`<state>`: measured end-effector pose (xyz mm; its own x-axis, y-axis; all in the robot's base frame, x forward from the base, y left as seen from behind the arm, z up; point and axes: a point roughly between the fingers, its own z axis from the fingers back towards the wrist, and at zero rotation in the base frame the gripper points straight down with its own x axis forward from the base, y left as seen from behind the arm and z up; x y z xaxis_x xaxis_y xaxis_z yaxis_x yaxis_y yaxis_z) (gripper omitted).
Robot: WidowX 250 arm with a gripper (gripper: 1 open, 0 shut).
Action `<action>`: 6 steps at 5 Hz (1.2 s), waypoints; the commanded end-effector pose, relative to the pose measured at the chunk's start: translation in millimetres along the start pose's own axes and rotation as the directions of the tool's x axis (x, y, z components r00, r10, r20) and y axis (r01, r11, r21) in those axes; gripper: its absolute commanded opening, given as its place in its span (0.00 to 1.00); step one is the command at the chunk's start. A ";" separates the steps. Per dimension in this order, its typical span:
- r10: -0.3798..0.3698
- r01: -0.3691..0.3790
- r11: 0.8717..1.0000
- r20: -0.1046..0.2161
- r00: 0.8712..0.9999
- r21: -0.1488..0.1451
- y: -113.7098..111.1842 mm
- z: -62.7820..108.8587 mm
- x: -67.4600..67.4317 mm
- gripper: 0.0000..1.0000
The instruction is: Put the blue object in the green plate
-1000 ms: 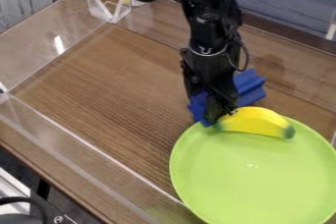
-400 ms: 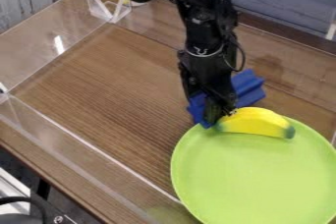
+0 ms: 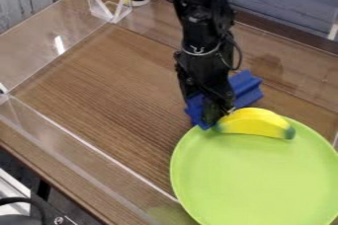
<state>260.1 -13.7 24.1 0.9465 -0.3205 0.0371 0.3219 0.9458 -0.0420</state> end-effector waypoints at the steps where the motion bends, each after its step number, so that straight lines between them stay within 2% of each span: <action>1: 0.030 -0.036 0.999 -0.167 0.985 -0.037 -1.4 -24.5 -48.6 0.00; 3: 0.019 -0.027 0.999 -0.174 0.985 -0.046 -7.7 -24.3 -50.5 0.00; 6: 0.011 -0.024 0.996 -0.146 0.989 -0.081 -35.2 -7.2 -43.4 0.00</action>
<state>232.4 -30.9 28.5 0.9539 -0.2990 -0.0259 0.2948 0.9498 -0.1044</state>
